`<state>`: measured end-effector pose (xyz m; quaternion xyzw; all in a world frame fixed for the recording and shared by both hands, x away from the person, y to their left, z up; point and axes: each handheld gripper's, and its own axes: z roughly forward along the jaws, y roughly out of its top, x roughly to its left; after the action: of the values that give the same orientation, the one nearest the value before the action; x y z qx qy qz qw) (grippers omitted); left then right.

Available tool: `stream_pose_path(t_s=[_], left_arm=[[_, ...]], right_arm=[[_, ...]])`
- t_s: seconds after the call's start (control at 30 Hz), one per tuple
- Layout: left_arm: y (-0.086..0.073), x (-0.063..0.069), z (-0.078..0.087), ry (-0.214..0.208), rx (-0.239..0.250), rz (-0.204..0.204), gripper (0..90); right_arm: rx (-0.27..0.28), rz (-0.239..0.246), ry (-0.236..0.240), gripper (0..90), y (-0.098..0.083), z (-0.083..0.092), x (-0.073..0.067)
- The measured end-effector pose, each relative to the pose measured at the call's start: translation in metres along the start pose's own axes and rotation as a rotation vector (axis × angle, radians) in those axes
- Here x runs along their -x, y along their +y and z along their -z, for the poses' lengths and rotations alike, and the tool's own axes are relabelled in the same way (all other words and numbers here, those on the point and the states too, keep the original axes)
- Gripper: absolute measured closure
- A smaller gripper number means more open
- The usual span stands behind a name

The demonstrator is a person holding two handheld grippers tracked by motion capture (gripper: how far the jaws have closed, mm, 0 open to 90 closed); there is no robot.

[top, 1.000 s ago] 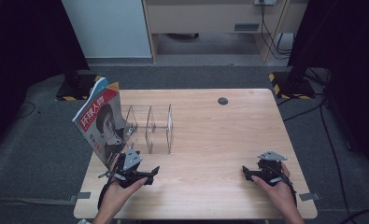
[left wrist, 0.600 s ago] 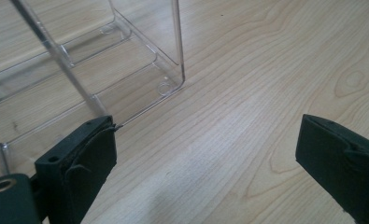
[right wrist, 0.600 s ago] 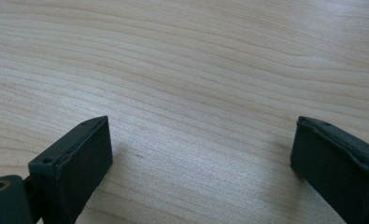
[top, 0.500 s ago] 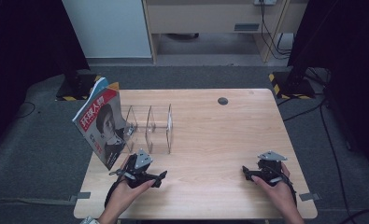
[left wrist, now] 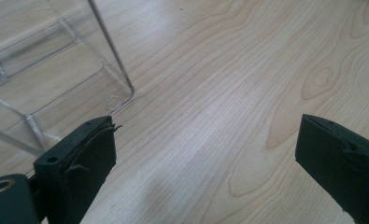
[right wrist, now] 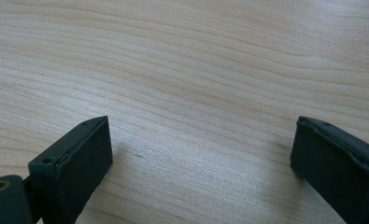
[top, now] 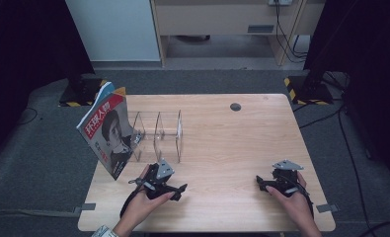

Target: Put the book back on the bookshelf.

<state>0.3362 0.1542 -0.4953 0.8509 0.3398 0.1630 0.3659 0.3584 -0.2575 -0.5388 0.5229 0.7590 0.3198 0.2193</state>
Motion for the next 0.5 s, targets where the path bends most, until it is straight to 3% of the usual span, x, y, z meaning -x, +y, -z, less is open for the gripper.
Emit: stream_pose_path(t_s=[0.5], left_arm=[[0.015,0.021,-0.025,-0.05,-0.027,-0.066,4.7]], right_arm=[[0.0,0.0,0.0,5.8,0.0,0.0,0.0]])
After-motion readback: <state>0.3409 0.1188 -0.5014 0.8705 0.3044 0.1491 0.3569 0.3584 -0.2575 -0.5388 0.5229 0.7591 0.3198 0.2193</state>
